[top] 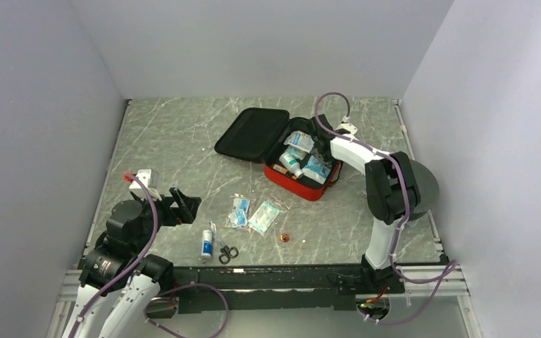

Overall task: Organize the medicine kit
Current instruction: Place the medical item at the medicine box.

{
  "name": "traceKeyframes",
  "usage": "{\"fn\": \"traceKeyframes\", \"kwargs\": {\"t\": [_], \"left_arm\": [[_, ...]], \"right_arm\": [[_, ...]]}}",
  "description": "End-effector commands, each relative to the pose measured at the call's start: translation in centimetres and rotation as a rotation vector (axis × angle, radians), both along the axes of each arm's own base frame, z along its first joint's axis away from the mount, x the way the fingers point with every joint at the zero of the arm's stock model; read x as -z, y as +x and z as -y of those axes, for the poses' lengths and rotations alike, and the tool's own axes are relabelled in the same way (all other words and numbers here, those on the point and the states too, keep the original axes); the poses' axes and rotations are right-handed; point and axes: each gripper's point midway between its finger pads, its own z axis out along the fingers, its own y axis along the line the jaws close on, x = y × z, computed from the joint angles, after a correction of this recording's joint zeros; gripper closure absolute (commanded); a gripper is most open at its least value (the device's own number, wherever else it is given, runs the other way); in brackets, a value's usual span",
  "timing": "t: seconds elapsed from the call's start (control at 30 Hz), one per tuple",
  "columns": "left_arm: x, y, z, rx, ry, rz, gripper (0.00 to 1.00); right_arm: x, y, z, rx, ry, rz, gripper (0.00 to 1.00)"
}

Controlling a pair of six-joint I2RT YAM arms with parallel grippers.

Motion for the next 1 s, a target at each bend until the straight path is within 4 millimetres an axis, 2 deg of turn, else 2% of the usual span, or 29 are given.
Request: {"fn": "traceKeyframes", "kwargs": {"t": [0.0,0.2,0.5,0.73,0.97], "left_arm": [[-1.7,0.2,0.2,0.005,-0.024,0.036,0.01],[-1.8,0.1,0.2,0.006,-0.025,0.04,0.01],[-1.7,0.1,0.3,0.01,-0.025,0.038,0.01],[-1.6,0.3,0.4,0.013,-0.021,0.028,0.01],[-1.6,0.3,0.4,0.015,-0.02,0.028,0.01]], "right_arm": [[-4.8,0.6,0.4,0.0,0.0,0.094,0.5],[-8.3,0.5,-0.3,-0.041,0.011,0.163,0.48],[-13.1,-0.3,-3.6,-0.224,0.017,0.258,0.46],[-17.5,-2.5,-7.2,-0.44,0.005,0.416,0.42],[-19.8,-5.7,-11.3,-0.665,0.029,0.481,0.36]]}}
